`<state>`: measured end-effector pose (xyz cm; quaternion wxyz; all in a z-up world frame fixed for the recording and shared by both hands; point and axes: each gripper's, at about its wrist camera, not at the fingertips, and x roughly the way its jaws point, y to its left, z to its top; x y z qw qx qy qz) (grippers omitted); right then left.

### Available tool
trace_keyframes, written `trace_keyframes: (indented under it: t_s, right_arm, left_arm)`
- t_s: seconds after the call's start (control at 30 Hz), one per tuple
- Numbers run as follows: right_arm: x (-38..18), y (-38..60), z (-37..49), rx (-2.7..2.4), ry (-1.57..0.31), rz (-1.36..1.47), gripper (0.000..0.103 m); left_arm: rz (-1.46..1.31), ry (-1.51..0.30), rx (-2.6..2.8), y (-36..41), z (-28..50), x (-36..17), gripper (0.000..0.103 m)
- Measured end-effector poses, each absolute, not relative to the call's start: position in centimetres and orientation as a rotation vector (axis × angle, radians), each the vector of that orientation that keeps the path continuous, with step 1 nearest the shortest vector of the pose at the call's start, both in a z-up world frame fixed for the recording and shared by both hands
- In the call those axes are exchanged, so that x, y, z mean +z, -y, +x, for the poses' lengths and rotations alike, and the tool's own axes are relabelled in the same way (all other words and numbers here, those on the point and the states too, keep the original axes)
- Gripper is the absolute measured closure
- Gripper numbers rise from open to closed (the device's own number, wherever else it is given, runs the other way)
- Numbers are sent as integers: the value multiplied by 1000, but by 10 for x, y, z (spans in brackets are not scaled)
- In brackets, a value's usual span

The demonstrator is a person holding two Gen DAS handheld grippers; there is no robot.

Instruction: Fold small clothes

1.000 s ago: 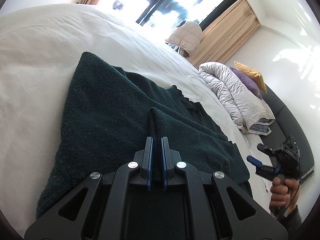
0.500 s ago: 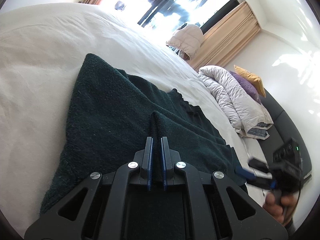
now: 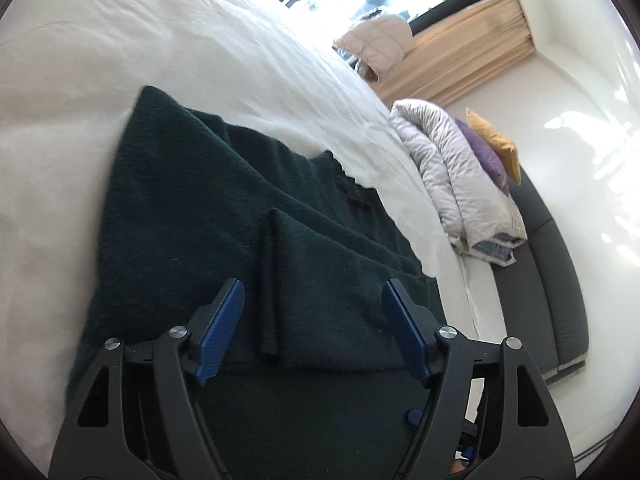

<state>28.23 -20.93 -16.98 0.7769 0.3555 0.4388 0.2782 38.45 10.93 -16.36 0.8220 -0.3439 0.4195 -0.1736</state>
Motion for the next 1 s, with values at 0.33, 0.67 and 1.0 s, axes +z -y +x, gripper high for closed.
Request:
trace_keyframes:
  t_s: [0.33, 0.67, 1.0]
  right_arm:
    - [-165, 226, 271, 573, -914, 784, 39]
    - [-183, 233, 261, 588, -857, 1079, 37]
    - [-197, 205, 297, 419, -905, 1201, 50]
  left_arm:
    - [-629, -1012, -298, -89, 409, -169, 94]
    - [-743, -907, -416, -83, 414, -98, 95]
    - [-699, -807, -498, -46, 427, -11, 95]
